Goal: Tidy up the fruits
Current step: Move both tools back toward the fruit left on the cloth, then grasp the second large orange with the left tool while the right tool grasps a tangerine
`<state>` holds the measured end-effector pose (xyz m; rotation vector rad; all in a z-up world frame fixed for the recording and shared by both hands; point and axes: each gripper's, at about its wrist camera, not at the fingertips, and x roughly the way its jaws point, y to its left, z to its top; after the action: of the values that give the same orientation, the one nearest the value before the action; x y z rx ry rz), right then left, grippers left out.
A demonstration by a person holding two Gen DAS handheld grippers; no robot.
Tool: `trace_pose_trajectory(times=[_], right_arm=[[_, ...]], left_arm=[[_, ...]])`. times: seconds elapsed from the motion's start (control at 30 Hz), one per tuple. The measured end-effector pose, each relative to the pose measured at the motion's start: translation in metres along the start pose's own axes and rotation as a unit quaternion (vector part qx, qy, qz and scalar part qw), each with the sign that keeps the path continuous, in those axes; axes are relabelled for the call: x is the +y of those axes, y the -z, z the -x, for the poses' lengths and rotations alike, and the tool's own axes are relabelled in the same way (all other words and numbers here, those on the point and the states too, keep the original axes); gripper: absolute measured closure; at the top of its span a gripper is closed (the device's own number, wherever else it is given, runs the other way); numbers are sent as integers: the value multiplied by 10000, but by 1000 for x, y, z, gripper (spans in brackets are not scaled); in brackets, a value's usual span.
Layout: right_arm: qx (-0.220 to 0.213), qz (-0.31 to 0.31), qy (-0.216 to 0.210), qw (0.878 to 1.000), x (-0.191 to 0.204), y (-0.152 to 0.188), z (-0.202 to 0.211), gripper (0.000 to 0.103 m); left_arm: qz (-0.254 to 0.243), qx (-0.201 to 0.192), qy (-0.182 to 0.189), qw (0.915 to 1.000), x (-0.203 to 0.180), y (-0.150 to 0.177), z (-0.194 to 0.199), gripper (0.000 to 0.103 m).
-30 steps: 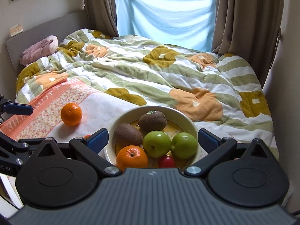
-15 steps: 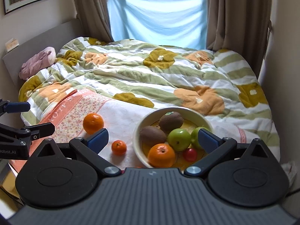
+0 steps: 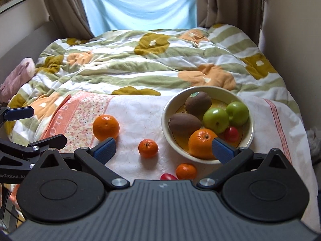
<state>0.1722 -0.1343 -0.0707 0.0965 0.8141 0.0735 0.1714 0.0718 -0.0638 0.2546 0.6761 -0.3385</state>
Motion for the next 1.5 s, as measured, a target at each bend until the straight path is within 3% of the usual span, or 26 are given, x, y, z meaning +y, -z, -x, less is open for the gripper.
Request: trace_pose_trajectory(times=[0.33, 0.63, 0.7, 0.77, 0.9, 0.97, 1.03, 1.17, 1.5], right_arm=[[49, -244, 421, 9988, 33, 7, -47, 0], [242, -696, 506, 9960, 45, 15, -87, 0], [316, -786, 514, 9951, 44, 16, -94, 1], [353, -860, 559, 9941, 44, 17, -100, 4], [430, -888, 640, 9931, 45, 19, -108, 4], [456, -882, 683, 9927, 45, 20, -110, 5], [482, -862, 722, 9925, 46, 20, -112, 7], [562, -841, 705, 9924, 45, 21, -118, 20], [630, -771, 702, 9925, 42, 21, -131, 30]], left_arm=[[-729, 149, 490, 9960, 19, 12, -68, 0], [-1111, 527, 855, 9887, 17, 21, -128, 12], [-1175, 529, 874, 9878, 16, 22, -134, 13], [-1241, 558, 921, 9864, 15, 22, -139, 22], [-1332, 615, 980, 9843, 12, 24, -147, 27], [-1339, 622, 1039, 9836, 12, 24, -149, 35], [-1327, 616, 1060, 9835, 12, 24, -151, 35], [-1285, 630, 1066, 9839, 12, 23, -152, 35], [-1135, 676, 917, 9870, 17, 26, -146, 36]])
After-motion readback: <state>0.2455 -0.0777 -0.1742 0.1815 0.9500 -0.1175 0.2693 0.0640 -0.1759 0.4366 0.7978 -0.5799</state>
